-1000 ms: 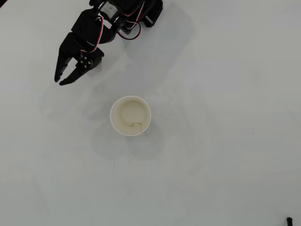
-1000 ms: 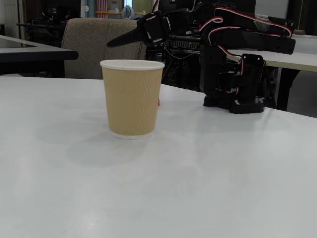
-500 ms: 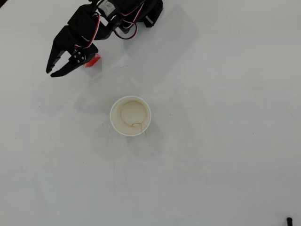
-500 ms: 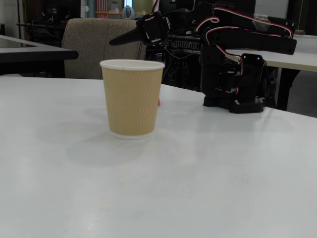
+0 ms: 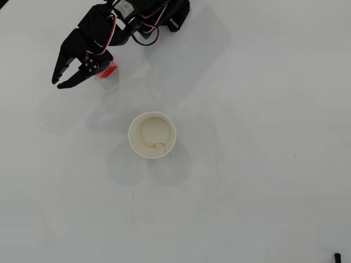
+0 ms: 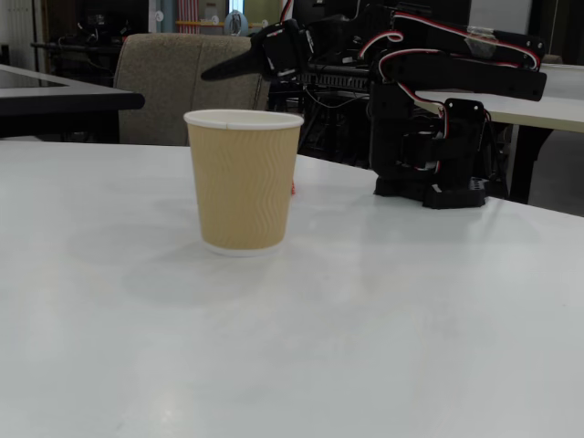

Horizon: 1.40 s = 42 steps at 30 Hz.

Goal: Grasp a red cube and put it in the cup.

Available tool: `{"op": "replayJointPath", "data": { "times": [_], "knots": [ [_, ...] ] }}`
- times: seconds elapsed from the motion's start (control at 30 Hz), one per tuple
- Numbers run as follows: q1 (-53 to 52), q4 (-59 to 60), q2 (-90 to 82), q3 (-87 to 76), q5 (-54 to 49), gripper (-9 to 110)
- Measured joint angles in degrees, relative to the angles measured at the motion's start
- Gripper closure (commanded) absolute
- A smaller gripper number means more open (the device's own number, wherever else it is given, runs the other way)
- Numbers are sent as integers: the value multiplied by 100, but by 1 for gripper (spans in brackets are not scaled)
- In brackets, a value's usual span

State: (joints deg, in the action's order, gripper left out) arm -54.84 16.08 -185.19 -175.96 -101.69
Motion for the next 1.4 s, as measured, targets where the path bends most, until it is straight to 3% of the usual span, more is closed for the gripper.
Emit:
{"op": "replayJointPath", "data": {
  "times": [0.1,0.43,0.83,1.4],
  "knots": [
    [0,176,0,0,0,98],
    [70,606,0,0,0,58],
    [176,1002,0,0,-9,58],
    [176,2830,0,0,-18,58]
  ]
}}
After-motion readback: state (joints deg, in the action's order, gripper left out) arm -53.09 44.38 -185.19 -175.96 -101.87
